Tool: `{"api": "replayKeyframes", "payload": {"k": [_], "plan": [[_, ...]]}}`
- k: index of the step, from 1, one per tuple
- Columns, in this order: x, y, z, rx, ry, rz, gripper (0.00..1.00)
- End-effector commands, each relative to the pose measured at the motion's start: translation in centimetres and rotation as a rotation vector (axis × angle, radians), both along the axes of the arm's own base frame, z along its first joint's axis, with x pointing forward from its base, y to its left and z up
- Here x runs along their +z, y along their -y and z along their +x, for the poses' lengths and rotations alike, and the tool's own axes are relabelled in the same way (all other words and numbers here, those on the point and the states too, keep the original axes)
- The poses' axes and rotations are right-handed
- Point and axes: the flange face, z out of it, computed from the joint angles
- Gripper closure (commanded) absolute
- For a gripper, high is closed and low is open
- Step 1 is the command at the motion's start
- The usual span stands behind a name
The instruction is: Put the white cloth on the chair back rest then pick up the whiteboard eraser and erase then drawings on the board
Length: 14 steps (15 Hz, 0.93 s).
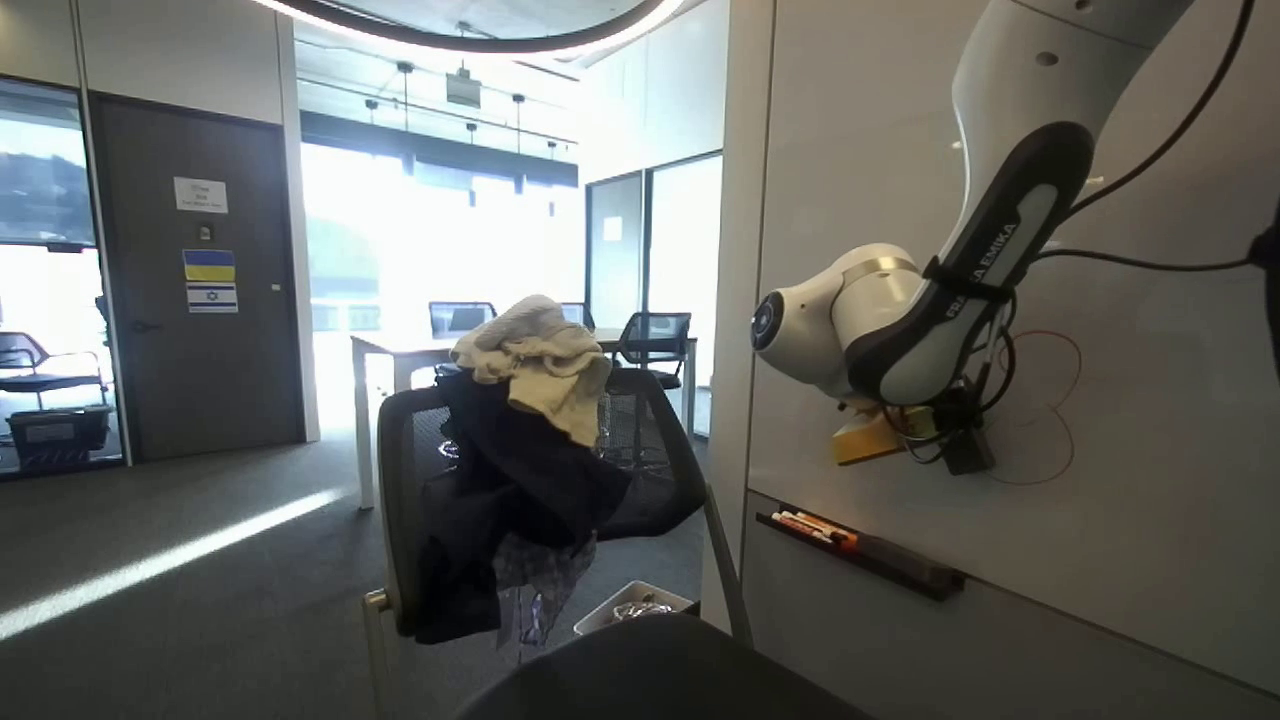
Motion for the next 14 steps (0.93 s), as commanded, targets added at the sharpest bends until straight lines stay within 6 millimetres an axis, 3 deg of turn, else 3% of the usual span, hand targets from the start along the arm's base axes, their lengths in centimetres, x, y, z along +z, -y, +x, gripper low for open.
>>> {"api": "replayKeyframes", "payload": {"k": [1,6,11,14], "plan": [[3.0,0.5,-2.1,0.108,-0.036,0.046,0.69],[5.4,-2.3,-3.4,0.332,-0.054,0.176,0.69],[7.8,-8.5,-6.6,0.562,-0.127,0.269,0.69],[7.9,-13.0,-7.3,0.703,-0.176,0.325,0.69]]}}
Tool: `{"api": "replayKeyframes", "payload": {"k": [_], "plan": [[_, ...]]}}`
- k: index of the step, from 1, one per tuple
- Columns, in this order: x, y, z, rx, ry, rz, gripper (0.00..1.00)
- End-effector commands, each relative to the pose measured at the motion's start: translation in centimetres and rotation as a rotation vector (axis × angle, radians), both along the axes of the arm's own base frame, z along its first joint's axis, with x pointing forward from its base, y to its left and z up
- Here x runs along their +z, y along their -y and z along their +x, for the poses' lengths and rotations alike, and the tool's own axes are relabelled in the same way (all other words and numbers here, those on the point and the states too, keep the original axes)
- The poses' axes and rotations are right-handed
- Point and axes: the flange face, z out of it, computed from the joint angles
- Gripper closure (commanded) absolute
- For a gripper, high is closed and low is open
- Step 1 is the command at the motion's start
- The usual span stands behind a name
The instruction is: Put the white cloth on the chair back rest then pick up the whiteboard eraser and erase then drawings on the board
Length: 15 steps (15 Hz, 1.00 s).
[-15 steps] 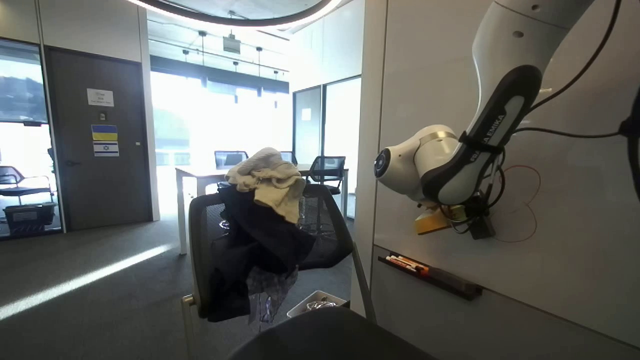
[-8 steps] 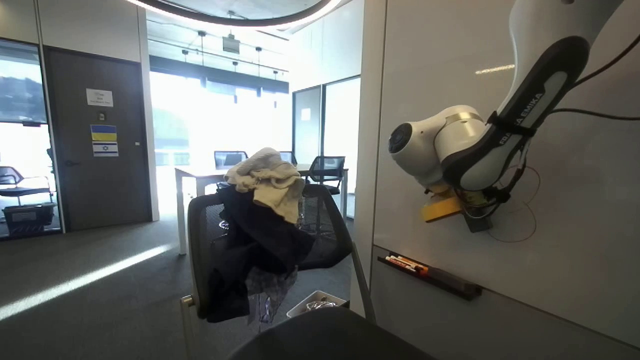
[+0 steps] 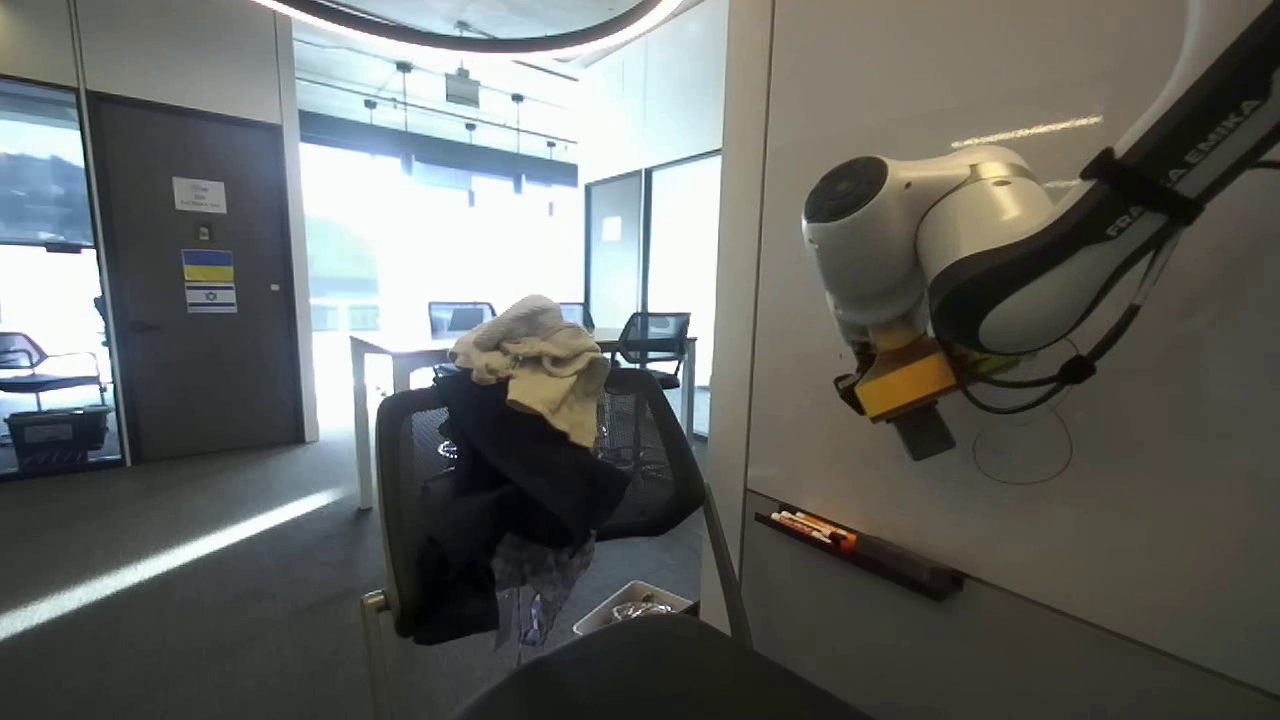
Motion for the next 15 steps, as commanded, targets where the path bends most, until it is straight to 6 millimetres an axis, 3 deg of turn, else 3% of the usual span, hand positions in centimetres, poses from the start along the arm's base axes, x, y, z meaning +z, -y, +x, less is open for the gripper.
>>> {"api": "replayKeyframes", "payload": {"k": [1,7,12,15], "plan": [[0.1,-4.3,-1.3,0.181,-0.044,0.068,0.69],[-4.9,-10.9,1.0,0.476,-0.125,0.197,0.69],[-12.1,-17.3,2.3,0.698,-0.226,0.346,0.69],[-16.8,-19.9,3.5,0.812,-0.311,0.426,0.69]]}}
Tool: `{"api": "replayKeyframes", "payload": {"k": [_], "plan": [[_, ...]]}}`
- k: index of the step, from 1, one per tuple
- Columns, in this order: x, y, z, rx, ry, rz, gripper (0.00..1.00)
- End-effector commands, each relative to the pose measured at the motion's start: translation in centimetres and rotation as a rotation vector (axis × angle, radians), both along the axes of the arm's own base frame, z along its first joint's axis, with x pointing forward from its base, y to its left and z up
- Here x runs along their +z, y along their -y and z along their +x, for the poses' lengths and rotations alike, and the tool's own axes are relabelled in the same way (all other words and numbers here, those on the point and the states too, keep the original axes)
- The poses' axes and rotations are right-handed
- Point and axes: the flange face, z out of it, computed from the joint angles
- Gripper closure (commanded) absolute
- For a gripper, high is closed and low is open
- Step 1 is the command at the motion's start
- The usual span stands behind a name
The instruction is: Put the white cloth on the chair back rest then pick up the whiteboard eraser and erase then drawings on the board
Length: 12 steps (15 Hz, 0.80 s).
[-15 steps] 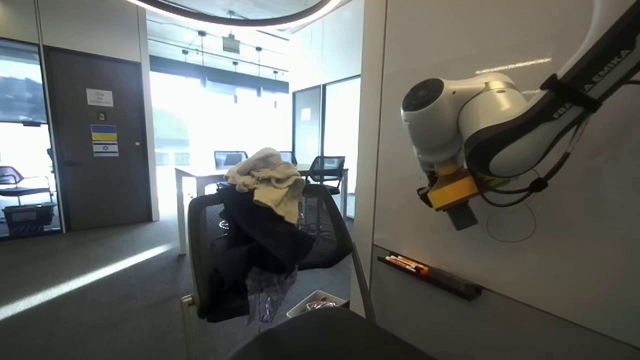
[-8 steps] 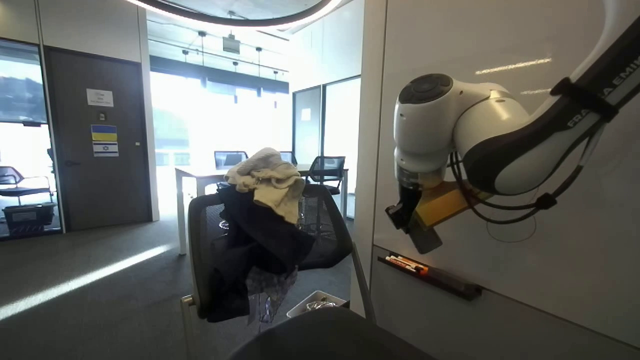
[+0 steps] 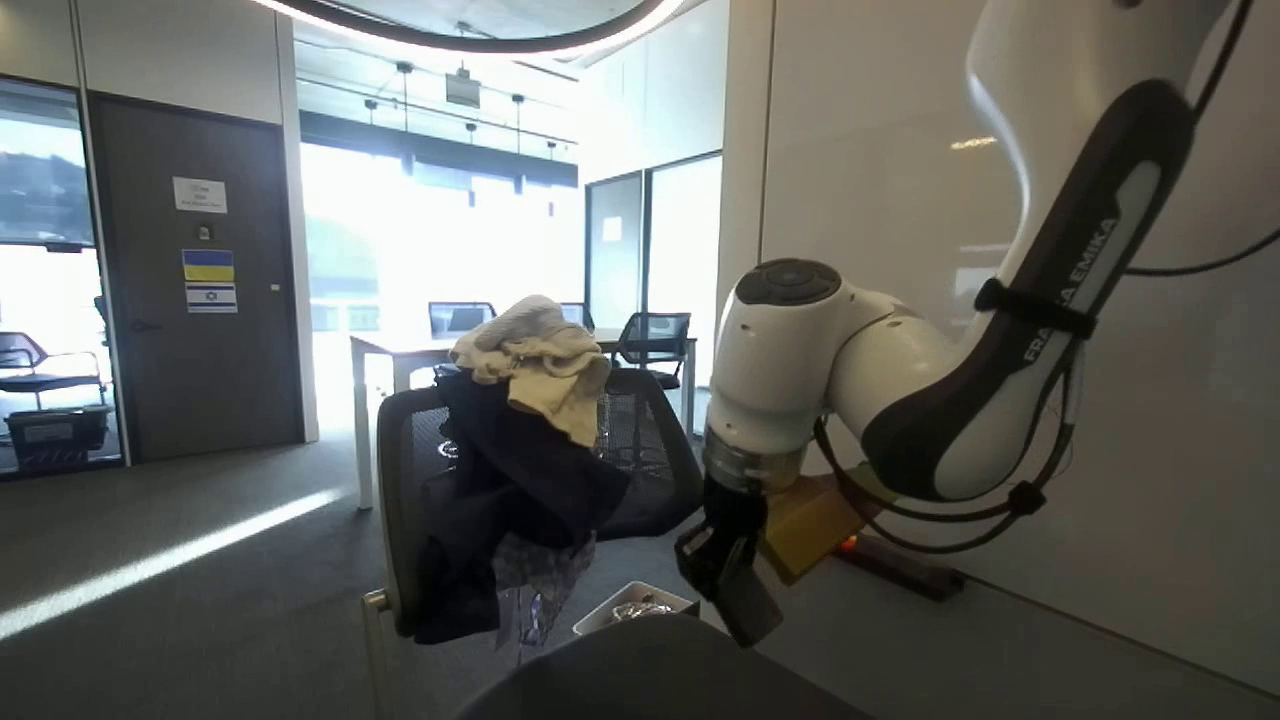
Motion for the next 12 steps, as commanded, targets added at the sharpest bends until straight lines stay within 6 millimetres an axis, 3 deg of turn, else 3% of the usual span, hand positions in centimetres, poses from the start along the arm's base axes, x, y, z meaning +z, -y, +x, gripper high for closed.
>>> {"api": "replayKeyframes", "payload": {"k": [1,6,8,10,11,12], "plan": [[-5.6,-2.4,3.0,0.15,-0.098,0.07,0.69],[-15.3,-1.2,4.4,0.266,-0.329,0.088,0.69],[-17.3,-0.6,4.4,0.322,-0.423,0.097,0.69],[-18.0,-0.2,4.5,0.382,-0.524,0.097,0.69],[-17.9,0.2,4.5,0.41,-0.579,0.092,0.19],[-17.1,0.6,4.4,0.444,-0.629,0.082,0.18]]}}
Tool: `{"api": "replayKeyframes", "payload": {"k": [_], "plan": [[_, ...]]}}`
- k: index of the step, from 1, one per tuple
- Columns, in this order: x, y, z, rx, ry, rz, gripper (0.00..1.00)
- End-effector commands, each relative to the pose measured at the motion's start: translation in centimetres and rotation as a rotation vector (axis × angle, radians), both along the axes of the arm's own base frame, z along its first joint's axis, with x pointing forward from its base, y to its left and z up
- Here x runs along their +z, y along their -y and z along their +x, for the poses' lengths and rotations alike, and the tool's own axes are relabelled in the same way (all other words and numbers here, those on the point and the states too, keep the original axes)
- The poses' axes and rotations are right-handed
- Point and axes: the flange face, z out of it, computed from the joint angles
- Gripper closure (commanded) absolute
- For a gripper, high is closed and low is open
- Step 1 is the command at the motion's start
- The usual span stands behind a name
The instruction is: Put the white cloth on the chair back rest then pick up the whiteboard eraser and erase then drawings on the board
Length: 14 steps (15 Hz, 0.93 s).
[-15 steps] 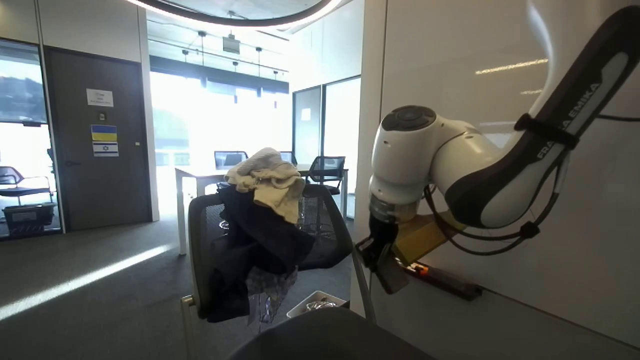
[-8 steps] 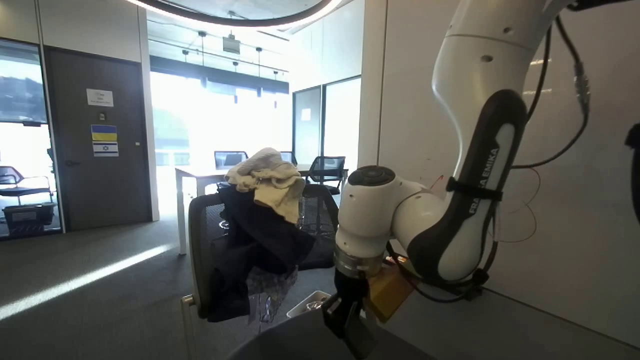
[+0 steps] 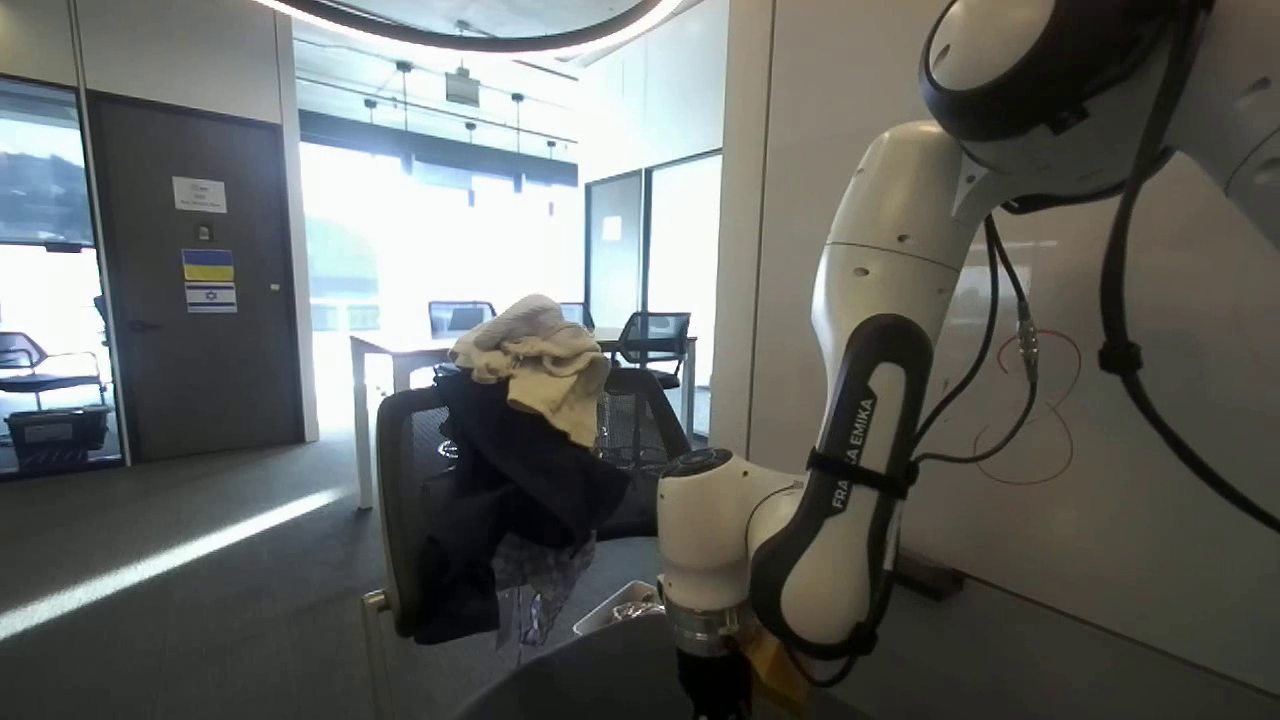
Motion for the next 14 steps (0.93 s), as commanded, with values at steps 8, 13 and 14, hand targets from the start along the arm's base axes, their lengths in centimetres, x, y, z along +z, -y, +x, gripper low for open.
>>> {"api": "replayKeyframes", "payload": {"k": [8,13,14], "plan": [[12.9,7.2,0.7,0.288,-0.184,-0.02,0.0],[15.3,9.3,1.7,0.271,-0.145,0.047,0.0],[15.7,9.7,1.5,0.273,-0.144,0.047,0.0]]}}
